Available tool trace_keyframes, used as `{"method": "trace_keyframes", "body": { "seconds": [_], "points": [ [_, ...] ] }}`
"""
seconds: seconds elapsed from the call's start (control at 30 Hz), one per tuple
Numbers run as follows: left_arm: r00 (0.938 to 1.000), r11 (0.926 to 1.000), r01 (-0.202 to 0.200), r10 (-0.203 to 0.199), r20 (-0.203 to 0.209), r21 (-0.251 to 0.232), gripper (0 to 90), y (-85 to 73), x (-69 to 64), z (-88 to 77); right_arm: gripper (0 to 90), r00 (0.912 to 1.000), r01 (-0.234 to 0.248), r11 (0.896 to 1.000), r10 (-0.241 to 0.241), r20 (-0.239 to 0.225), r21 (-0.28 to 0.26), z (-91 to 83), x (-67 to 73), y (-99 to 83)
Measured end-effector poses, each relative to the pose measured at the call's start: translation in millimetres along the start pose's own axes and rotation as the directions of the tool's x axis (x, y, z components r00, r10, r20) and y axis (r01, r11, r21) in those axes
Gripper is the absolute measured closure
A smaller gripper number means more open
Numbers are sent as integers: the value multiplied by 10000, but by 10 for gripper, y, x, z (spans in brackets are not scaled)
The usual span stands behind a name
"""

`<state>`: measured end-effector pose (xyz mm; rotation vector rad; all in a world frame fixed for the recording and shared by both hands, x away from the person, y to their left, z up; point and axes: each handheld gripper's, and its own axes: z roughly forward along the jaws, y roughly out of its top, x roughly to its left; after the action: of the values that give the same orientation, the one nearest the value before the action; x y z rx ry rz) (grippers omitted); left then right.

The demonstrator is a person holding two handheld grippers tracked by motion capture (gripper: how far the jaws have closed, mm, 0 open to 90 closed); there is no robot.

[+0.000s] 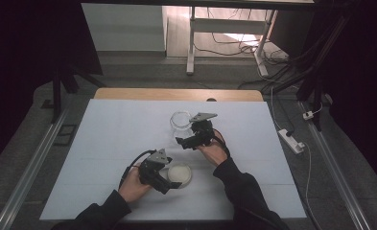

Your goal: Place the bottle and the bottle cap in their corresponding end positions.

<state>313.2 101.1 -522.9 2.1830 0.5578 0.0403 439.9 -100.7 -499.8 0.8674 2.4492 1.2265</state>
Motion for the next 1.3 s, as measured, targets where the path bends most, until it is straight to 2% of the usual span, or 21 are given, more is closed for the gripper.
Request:
{"method": "trace_keyframes", "body": {
  "seconds": [0.17, 0.3, 0.43, 0.63, 0.93, 1.3],
  "points": [
    [9997, 9995, 263, -263, 13, -194, 0, -29, 27, -107, 0, 9998, -150, 9999, 150, -151, 5, -57, 37, -18],
    [9986, 9986, 464, -458, 256, -247, 0, -52, 52, -159, 0, 9995, -164, 9998, 165, -268, 61, -95, 81, -44],
    [9985, 9985, 536, -534, 125, -108, 1, -74, 70, -210, 0, 9989, -99, 9998, 107, -449, 175, -127, 117, -81],
    [9973, 9973, 739, -739, 14, 44, 0, -126, 86, -294, 0, 9982, -28, 10000, 32, -602, 66, -223, 171, -101],
    [9937, 9935, 1122, -1122, -19, -172, 0, -211, 72, -465, 0, 9972, 101, 9999, -99, -736, 27, -354, 270, -157],
    [9909, 9911, 1278, -1292, -373, -384, 0, -341, 28, -672, 0, 9954, 137, 9999, -140, -944, -34, -577, 393, -265]
  ]
}}
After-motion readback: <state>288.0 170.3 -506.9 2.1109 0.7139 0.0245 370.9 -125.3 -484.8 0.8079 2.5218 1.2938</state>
